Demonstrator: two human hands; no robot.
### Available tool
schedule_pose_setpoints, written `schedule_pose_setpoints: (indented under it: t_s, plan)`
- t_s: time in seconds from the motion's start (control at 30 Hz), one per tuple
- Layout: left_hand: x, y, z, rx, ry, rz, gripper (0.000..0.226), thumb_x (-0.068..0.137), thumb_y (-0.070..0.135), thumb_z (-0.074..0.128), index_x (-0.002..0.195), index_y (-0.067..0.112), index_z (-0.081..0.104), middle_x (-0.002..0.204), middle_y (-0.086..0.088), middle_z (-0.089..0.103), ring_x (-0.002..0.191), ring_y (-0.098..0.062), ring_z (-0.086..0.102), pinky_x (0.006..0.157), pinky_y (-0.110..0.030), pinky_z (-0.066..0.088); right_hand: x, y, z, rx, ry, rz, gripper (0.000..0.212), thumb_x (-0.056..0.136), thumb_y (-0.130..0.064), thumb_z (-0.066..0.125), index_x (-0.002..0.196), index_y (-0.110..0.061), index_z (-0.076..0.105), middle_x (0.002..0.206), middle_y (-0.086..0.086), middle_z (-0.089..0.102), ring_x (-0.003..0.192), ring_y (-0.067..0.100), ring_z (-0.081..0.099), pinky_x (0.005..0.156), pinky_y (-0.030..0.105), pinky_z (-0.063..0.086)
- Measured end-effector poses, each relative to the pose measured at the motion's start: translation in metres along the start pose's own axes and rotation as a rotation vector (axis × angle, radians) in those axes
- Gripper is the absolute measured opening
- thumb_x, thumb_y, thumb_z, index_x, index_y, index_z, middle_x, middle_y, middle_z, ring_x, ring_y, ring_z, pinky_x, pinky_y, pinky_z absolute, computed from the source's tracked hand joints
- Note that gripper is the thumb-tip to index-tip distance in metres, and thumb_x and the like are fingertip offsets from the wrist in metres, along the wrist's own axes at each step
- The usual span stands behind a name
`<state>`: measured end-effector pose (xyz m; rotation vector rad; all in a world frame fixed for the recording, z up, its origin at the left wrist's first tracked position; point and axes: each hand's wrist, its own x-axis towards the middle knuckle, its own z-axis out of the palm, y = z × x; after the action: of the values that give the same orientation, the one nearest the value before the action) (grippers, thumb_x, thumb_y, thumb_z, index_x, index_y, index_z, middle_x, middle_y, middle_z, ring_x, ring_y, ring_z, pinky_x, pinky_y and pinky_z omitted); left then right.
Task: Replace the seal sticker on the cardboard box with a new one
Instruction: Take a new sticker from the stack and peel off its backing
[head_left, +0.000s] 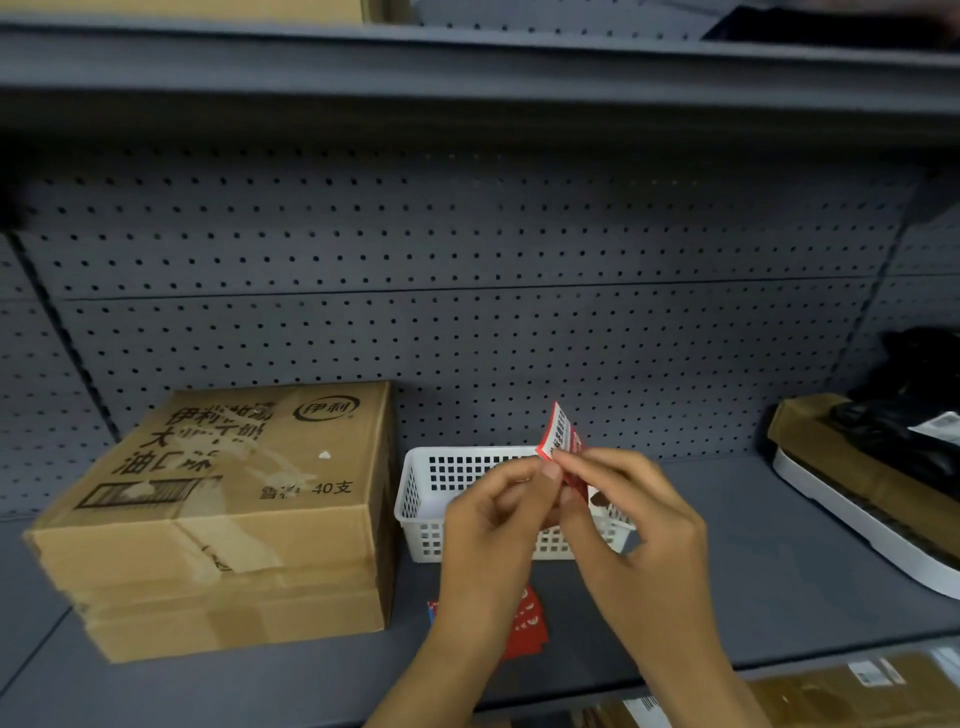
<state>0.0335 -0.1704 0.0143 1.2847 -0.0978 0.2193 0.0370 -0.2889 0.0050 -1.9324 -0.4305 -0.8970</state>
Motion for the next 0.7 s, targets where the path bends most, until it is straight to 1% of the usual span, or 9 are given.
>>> schedule_pose_setpoints:
  t_s: [0.1, 0.2, 0.3, 0.37, 0.5, 0.6, 0.7]
  plan:
    - [0.006, 0.018, -0.004, -0.034, -0.013, 0.051, 0.017, 0.087, 0.023, 0.067, 0.092, 0.013, 0.079, 0.083, -0.009, 0.081, 0.078, -0.017, 0.078, 0.074, -0.022, 0.059, 0.013, -0.008, 0.003, 0.046, 0.036, -0.057, 0.026, 0.091, -0.012, 0.067, 0.113, -0.019, 0.079, 0.107, -0.011, 0.071, 0.099, 0.01, 0.07, 0.086, 0.018, 0.054]
    - [0.011, 0.029, -0.01, -0.01, -0.023, 0.102, 0.023, 0.08, 0.028, 0.069, 0.094, 0.013, 0.078, 0.083, -0.01, 0.082, 0.078, -0.018, 0.079, 0.073, -0.023, 0.06, 0.024, -0.016, 0.004, 0.141, 0.035, -0.036, 0.021, 0.094, -0.01, 0.069, 0.108, -0.021, 0.08, 0.104, -0.012, 0.074, 0.098, 0.011, 0.072, 0.084, 0.017, 0.054]
    - [0.015, 0.038, -0.014, -0.007, -0.032, 0.112, 0.024, 0.084, 0.025, 0.069, 0.1, 0.009, 0.076, 0.087, -0.013, 0.081, 0.083, -0.02, 0.079, 0.076, -0.026, 0.061, 0.033, -0.021, 0.007, 0.222, 0.006, -0.013, 0.021, 0.092, -0.006, 0.072, 0.106, -0.019, 0.081, 0.103, -0.009, 0.075, 0.097, 0.014, 0.073, 0.083, 0.019, 0.055]
    - [0.018, 0.043, -0.017, -0.007, -0.038, 0.102, 0.022, 0.087, 0.023, 0.069, 0.102, 0.008, 0.075, 0.088, -0.015, 0.081, 0.084, -0.022, 0.079, 0.077, -0.028, 0.062, 0.038, -0.022, 0.008, 0.238, -0.003, -0.014, 0.02, 0.091, -0.007, 0.072, 0.105, -0.018, 0.081, 0.101, -0.008, 0.076, 0.095, 0.013, 0.073, 0.081, 0.018, 0.055]
    - [0.022, 0.052, -0.02, -0.023, -0.03, 0.019, 0.017, 0.094, 0.013, 0.066, 0.105, 0.002, 0.073, 0.085, -0.015, 0.08, 0.081, -0.023, 0.079, 0.078, -0.032, 0.064, 0.044, -0.021, 0.01, 0.262, -0.024, -0.017, 0.021, 0.089, -0.004, 0.075, 0.105, -0.017, 0.081, 0.1, -0.007, 0.076, 0.091, 0.01, 0.072, 0.079, 0.014, 0.053]
    - [0.024, 0.057, -0.021, -0.01, -0.023, -0.013, 0.019, 0.095, 0.014, 0.064, 0.107, 0.001, 0.073, 0.083, -0.012, 0.08, 0.076, -0.02, 0.079, 0.075, -0.029, 0.064, 0.045, -0.019, 0.011, 0.251, -0.04, -0.032, 0.023, 0.088, -0.004, 0.076, 0.105, -0.019, 0.08, 0.1, -0.008, 0.075, 0.089, 0.012, 0.072, 0.079, 0.018, 0.055]
    - [0.023, 0.059, -0.022, 0.003, -0.021, -0.021, 0.018, 0.095, 0.013, 0.065, 0.105, 0.0, 0.073, 0.081, -0.012, 0.08, 0.074, -0.018, 0.078, 0.073, -0.027, 0.064, 0.046, -0.017, 0.01, 0.263, -0.065, -0.022, 0.023, 0.088, -0.004, 0.075, 0.105, -0.017, 0.081, 0.1, -0.005, 0.076, 0.087, 0.017, 0.072, 0.079, 0.025, 0.058]
